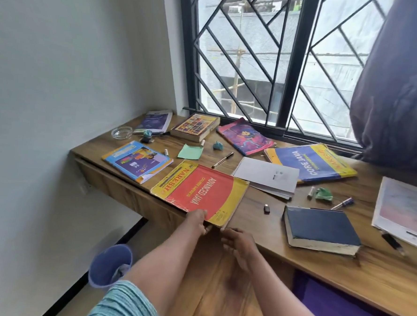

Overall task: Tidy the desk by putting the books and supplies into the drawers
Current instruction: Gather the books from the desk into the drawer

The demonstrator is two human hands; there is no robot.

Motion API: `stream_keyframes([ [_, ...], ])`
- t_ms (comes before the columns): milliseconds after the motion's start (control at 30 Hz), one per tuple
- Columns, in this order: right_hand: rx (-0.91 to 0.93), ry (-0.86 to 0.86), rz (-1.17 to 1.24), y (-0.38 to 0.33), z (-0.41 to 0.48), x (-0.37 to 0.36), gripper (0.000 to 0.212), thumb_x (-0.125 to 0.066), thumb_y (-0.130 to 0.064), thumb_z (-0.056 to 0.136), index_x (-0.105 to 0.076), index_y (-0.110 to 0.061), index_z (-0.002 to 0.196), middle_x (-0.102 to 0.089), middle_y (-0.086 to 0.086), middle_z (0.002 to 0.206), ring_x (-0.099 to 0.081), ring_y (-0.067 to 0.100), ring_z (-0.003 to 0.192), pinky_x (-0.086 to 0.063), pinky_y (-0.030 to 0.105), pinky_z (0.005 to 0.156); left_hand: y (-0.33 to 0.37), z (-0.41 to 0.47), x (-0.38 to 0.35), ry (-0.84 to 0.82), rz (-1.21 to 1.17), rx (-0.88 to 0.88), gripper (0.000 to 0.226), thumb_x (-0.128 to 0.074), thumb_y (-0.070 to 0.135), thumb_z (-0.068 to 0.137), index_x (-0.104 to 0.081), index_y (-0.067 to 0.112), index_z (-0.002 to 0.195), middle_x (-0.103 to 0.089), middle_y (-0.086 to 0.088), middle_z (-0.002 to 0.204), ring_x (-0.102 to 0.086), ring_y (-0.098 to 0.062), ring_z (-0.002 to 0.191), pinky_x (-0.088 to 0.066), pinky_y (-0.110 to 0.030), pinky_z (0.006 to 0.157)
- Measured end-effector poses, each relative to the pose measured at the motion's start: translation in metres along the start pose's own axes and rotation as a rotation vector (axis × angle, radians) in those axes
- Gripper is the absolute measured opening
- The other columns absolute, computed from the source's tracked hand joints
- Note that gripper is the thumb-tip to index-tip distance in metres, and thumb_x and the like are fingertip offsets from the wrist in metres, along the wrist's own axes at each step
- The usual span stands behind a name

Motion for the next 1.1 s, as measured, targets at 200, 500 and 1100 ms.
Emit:
stream_keyframes([
  [200, -0.009, 0.017, 0.164, -0.006, 0.004, -0.008, 0.005, -0.06, -0.009, 0.089, -0.061, -0.005, 0.086, -0.056, 0.008, 0.074, -0.051, 0.017, 0.065, -0.043, 0.025, 0.063, 0.005, 0.004, 0.014, 0.011, 0.099, 0.036, 0.029, -0.036, 0.0, 0.098, -0.042, 0.007, 0.071, -0.047, -0.008, 0.069, -0.042, -0.016, 0.057, -0.036, -0.025, 0.052],
  [500, -0.082, 0.02, 0.417, -0.014, 0.012, -0.034, 0.012, -0.061, -0.016, 0.088, -0.055, -0.008, 0.094, -0.057, 0.013, 0.086, -0.054, 0.024, 0.075, -0.044, 0.032, 0.064, 0.02, -0.02, 0.02, -0.05, -0.065, -0.183, 0.03, -0.026, -0.016, 0.092, -0.045, -0.001, 0.109, -0.05, -0.005, 0.087, -0.05, -0.018, 0.075, -0.039, -0.046, 0.096],
  [1100, 0.161, 0.248, 0.621, -0.017, -0.032, -0.062, 0.046, -0.062, 0.009, 0.081, -0.049, 0.004, 0.125, -0.063, 0.017, 0.094, -0.061, 0.033, 0.081, -0.051, 0.05, 0.08, 0.029, -0.085, 0.082, -0.14, 0.219, -0.5, 0.049, -0.054, -0.006, 0.09, -0.039, 0.018, 0.13, -0.056, -0.004, 0.115, -0.056, -0.02, 0.11, -0.051, -0.033, 0.091],
])
Point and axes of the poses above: each hand's wrist, its own z-axis towards the middle knuckle, its own x-axis out of the back of the hand, y = z × x, the point moved 9 cm from there along z, towards the middle knuckle
